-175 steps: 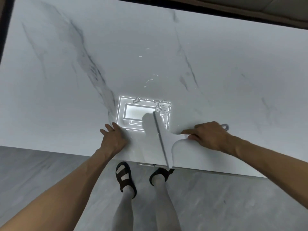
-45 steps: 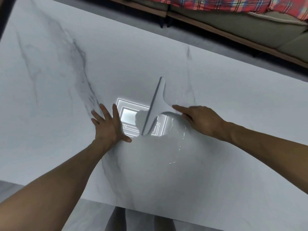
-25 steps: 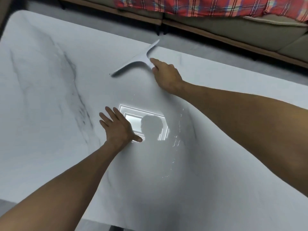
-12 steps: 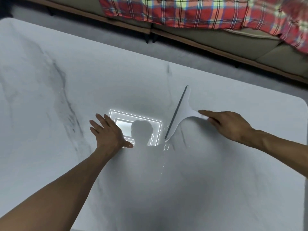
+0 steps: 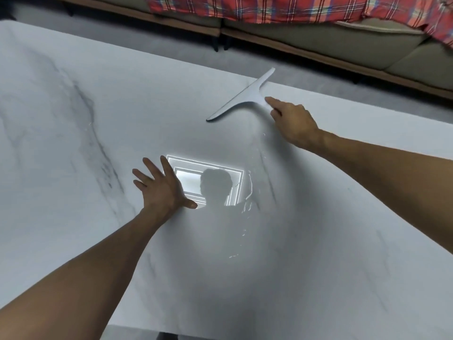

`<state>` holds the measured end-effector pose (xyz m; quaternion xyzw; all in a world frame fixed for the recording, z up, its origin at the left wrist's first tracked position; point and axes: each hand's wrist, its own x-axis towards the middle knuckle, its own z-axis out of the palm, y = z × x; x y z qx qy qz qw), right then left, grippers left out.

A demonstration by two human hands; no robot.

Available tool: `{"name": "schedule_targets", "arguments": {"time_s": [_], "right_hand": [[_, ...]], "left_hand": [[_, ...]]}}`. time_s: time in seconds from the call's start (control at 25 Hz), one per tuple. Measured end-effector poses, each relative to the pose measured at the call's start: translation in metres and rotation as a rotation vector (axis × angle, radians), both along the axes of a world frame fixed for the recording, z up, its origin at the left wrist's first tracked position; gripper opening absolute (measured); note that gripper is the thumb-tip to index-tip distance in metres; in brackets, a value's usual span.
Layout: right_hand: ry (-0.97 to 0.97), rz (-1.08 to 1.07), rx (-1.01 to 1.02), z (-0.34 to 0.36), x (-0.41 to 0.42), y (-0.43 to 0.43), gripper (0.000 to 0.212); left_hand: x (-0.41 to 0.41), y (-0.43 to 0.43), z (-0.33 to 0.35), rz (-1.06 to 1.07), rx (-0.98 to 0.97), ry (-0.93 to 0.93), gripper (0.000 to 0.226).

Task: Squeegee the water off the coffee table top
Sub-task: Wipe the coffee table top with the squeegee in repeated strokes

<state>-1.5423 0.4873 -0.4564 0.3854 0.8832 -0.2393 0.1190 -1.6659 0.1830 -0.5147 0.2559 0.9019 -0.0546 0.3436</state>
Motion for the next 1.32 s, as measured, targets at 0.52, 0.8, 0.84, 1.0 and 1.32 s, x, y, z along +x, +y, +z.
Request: {"name": "schedule_targets", "arguments": {"time_s": [0.52,0.8,0.84,1.0,1.32], "right_hand": [[0.073,-0.467,-0.125,0.035,0.136,-0.035,0.045],[0.052,-0.65,-0.203,0.019,0.061,0.005,0.046],[0.017,-0.582,-0.183,0.019,0.073,-0.006,0.05],[-0.105,-0.479,-0.23,0.026,0.152,-0.069,0.051],[-0.067,-0.466,-0.169,0.058,0.167,-0.071,0.042]], "left_hand": [[0.014,0.003,0.003,-0.128,0.043,0.078,0.147],[0.063,0.036,-0.012,-0.453,0.112,0.185,0.156],[0.063,0.037,-0.016,-0.487,0.113,0.196,0.158],[0.056,0.04,-0.014,-0.455,0.057,0.152,0.159],[0.054,0.044,-0.011,-0.448,-0.001,0.11,0.155]]}}
